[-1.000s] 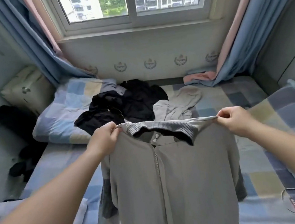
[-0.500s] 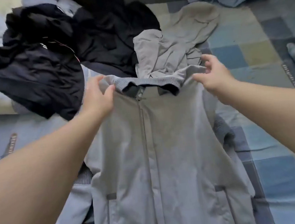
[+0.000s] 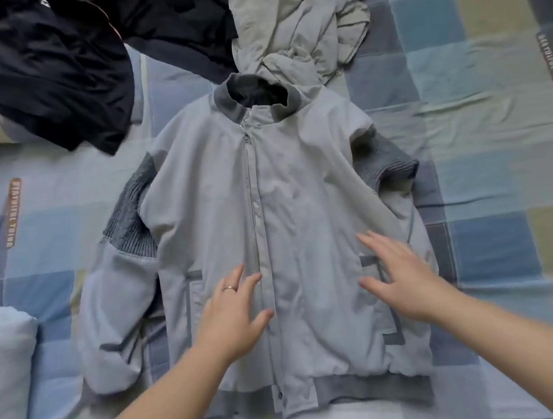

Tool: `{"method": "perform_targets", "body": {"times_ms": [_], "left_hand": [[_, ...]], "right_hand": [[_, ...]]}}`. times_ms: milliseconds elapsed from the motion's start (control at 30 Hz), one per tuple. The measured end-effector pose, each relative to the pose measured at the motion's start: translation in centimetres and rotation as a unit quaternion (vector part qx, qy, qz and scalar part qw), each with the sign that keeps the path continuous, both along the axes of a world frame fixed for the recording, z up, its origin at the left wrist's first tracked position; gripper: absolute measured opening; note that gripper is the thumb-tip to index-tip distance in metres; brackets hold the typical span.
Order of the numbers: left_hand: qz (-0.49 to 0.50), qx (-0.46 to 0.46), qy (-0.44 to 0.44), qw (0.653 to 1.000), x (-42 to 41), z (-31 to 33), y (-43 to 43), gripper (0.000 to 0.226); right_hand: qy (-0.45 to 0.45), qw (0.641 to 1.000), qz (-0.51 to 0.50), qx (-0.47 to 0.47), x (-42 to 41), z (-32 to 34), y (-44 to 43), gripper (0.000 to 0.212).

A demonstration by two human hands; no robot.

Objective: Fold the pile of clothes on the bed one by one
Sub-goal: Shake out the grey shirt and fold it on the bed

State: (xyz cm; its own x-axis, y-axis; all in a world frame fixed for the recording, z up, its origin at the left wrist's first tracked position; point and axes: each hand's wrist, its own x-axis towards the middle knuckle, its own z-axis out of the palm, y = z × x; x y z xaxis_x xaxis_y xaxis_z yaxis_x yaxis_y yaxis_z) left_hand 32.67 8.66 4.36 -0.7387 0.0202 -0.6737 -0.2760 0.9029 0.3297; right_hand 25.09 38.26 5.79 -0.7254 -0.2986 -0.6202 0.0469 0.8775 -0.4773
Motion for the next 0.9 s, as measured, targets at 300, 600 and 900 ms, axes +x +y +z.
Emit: {"method": "perform_targets", "body": {"times_ms": [300,600,900], "left_hand": [[-0.045,-0.14,-0.073,0.986,16.6,-5.9,0.0,0.12],[-0.084,-0.105,0.115,0.984,19.0,-9.7,-3.1,0.066],[-0.128,-0.134,0.077,0.98,21.4,-6.9,-3.9,0.026]], "right_hand": [[-0.047,0.954,0.269,0.125,13.1,-8.3,1.7,0.104],[0.256,0.921,0.273,0.107,17.7,-12.1,3.4,0.045],[0.214,0.929,0.261,0.151,19.4,-7.7,6.9,0.028]]}}
